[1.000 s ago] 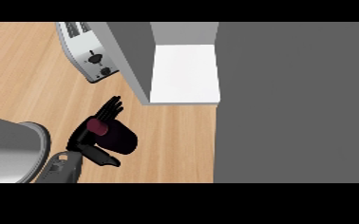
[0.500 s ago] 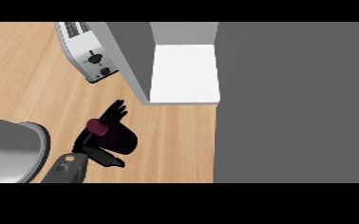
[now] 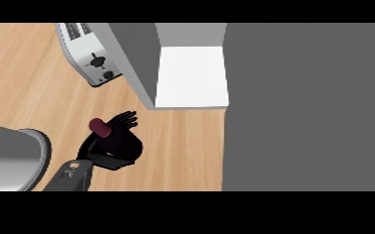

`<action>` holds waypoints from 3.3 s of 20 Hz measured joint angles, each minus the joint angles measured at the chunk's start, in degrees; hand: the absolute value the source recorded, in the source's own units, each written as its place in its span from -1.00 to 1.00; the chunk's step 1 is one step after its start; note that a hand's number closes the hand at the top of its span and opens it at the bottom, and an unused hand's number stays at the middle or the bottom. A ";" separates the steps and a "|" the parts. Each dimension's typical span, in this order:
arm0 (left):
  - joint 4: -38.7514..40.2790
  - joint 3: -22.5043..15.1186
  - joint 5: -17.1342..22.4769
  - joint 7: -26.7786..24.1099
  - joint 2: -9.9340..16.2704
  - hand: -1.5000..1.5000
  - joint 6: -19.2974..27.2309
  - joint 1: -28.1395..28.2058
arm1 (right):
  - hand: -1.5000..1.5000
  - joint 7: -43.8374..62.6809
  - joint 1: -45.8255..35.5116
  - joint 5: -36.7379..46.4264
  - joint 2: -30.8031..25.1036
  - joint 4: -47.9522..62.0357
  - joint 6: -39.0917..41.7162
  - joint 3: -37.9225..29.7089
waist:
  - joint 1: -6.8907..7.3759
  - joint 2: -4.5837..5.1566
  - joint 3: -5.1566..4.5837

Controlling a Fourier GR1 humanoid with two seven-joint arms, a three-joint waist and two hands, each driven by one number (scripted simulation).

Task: Pick up the wine, place it into the cabinet and close the cabinet

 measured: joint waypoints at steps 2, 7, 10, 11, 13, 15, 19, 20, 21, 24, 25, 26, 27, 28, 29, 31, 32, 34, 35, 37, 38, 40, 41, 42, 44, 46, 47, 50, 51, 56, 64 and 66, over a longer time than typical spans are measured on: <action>0.65 -0.32 -0.10 -0.30 -0.07 1.00 -0.26 -0.22 | -1.00 -0.54 -0.01 -0.74 -0.55 0.72 0.52 -1.36 | 0.01 -0.01 0.03; 2.12 -1.14 -0.59 -0.93 -0.17 1.00 -0.14 -0.91 | -1.00 -1.42 0.65 -0.46 -0.19 0.52 1.03 -1.11 | -0.04 0.03 0.01; 2.59 -1.97 -1.26 -1.88 -0.35 1.00 0.21 -0.82 | -1.00 -2.79 1.28 -0.13 0.08 1.28 1.58 -1.32 | -0.05 0.05 0.00; 2.70 -2.29 -1.58 -2.34 -0.36 1.00 0.48 -0.87 | -1.00 -2.71 0.72 -0.07 0.06 1.62 1.36 -1.51 | -0.02 0.06 0.03; 2.99 -2.68 -1.90 -2.85 -1.06 1.00 1.29 -1.41 | -1.00 -1.71 0.21 0.60 0.27 1.06 0.73 -0.67 | -0.07 0.09 0.02; 1.49 -2.47 -1.45 -4.27 -1.55 1.00 3.09 0.22 | -1.00 -1.05 -0.48 0.16 -0.34 1.09 0.52 -1.64 | 0.33 -0.13 0.08; -1.88 1.39 2.82 -7.58 -3.30 1.00 8.26 4.23 | -1.00 -1.77 0.90 1.37 0.36 1.12 0.44 -1.10 | 1.48 -0.66 0.23; -3.07 2.18 3.81 -8.44 -3.52 1.00 9.15 5.56 | -1.00 -1.82 1.39 1.53 0.40 0.92 0.44 -1.19 | 1.74 -0.84 0.29; -4.22 2.88 4.52 -9.47 -4.04 1.00 10.59 6.67 | -1.00 -1.75 1.71 1.36 0.36 0.77 0.47 -1.36 | 1.80 -0.93 0.39; -8.24 3.91 6.21 -11.17 -5.19 1.00 12.79 10.18 | -1.00 -1.65 0.54 1.02 -0.22 1.83 0.36 -2.50 | 2.08 -1.04 0.59; -9.45 4.27 6.90 -11.39 -5.44 1.00 13.14 11.19 | -1.00 -0.87 0.32 0.89 -0.13 1.10 -0.06 -2.26 | 1.98 -1.04 0.60; -11.27 4.15 7.36 -11.34 -5.73 1.00 13.17 12.66 | -1.00 -0.75 0.30 0.73 -0.30 1.16 0.07 -2.36 | 1.99 -1.06 0.62; -12.83 4.07 7.77 -11.43 -5.93 1.00 13.27 13.98 | -1.00 -1.34 0.50 1.23 0.23 1.57 0.04 -1.85 | 1.93 -1.04 0.63; -14.85 3.83 8.32 -11.21 -6.22 1.00 13.10 15.62 | -1.00 -1.41 0.80 0.97 0.10 1.30 0.19 -2.17 | 1.91 -1.03 0.63; -17.08 3.30 8.58 -10.91 -6.82 1.00 13.16 17.37 | -1.00 -2.19 1.23 0.82 0.10 1.88 0.65 -2.46 | 1.92 -0.99 0.63; -20.70 2.52 9.59 -9.75 -7.58 1.00 12.65 20.16 | -1.00 -2.21 1.32 0.52 0.24 1.84 0.72 -2.38 | 1.80 -0.86 0.57; -22.85 2.17 10.42 -8.71 -7.89 1.00 12.12 21.80 | -1.00 -2.20 1.19 0.36 0.24 1.98 0.76 -2.39 | 1.79 -0.78 0.49; -28.87 0.32 11.80 -6.83 -9.07 1.00 12.04 25.97 | -1.00 -2.11 2.08 0.79 0.63 0.90 0.65 -1.87 | 1.80 -0.71 0.39; -32.02 -0.59 12.62 -5.48 -9.52 1.00 12.17 27.77 | -1.00 -2.53 1.88 1.36 0.96 1.53 0.59 -1.45 | 1.78 -0.66 0.33; -38.23 -3.13 14.37 -2.87 -10.14 1.00 12.61 31.29 | -1.00 -3.83 2.85 2.44 1.66 1.91 1.07 -0.36 | 1.70 -0.57 0.28; -41.35 -4.15 15.27 -1.19 -10.35 1.00 12.93 32.57 | -1.00 -4.25 3.84 2.93 1.97 1.31 1.30 0.22 | 1.59 -0.55 0.25; -48.17 -6.25 17.10 2.39 -10.57 1.00 13.46 35.34 | -1.00 -3.28 2.43 2.86 1.88 1.75 0.76 0.28 | 1.61 -0.48 0.21; -51.88 -6.86 17.78 4.30 -10.45 1.00 13.54 37.10 | -1.00 -3.46 2.48 2.13 1.42 2.02 1.21 -0.49 | 1.57 -0.47 0.20; -54.61 -7.12 18.54 6.18 -10.38 1.00 13.67 37.72 | -1.00 -2.85 1.93 3.24 1.81 1.96 0.49 0.36 | 1.53 -0.44 0.20; -60.24 -8.68 19.64 9.15 -10.61 1.00 14.68 39.85 | -1.00 -3.68 1.17 2.39 1.10 3.33 1.12 -1.07 | 1.46 -0.39 0.17; -65.25 -10.87 21.08 13.17 -10.80 1.00 17.43 40.06 | -1.00 -2.73 1.41 2.23 1.19 2.50 1.00 -0.47 | 1.33 -0.38 0.16; -67.21 -11.16 21.56 15.03 -10.87 1.00 18.50 39.74 | -1.00 -3.09 2.39 1.49 0.96 2.05 1.69 -0.83 | 1.23 -0.37 0.14; -72.94 -13.58 22.27 18.73 -10.98 1.00 22.44 39.59 | -1.00 -3.15 2.35 0.65 0.70 2.46 2.09 -1.49 | 1.15 -0.35 0.15; -74.84 -15.21 22.25 19.38 -11.01 1.00 24.41 39.82 | -1.00 -3.60 2.11 0.73 0.66 3.15 2.28 -1.67 | 1.16 -0.35 0.13; -79.18 -18.80 22.95 24.87 -11.09 1.00 33.16 34.57 | -1.00 -2.54 1.64 -0.06 0.50 2.59 1.86 -2.28 | 1.01 -0.31 0.12; -77.17 -22.24 22.73 29.84 -11.12 1.00 44.76 22.21 | -1.00 -4.72 1.84 -1.23 0.06 4.97 3.34 -4.31 | 0.79 -0.27 0.10; -74.73 -23.03 22.58 29.12 -11.12 1.00 47.85 18.61 | -1.00 -4.68 1.60 -0.12 0.62 5.22 3.07 -3.18 | 0.73 -0.24 0.11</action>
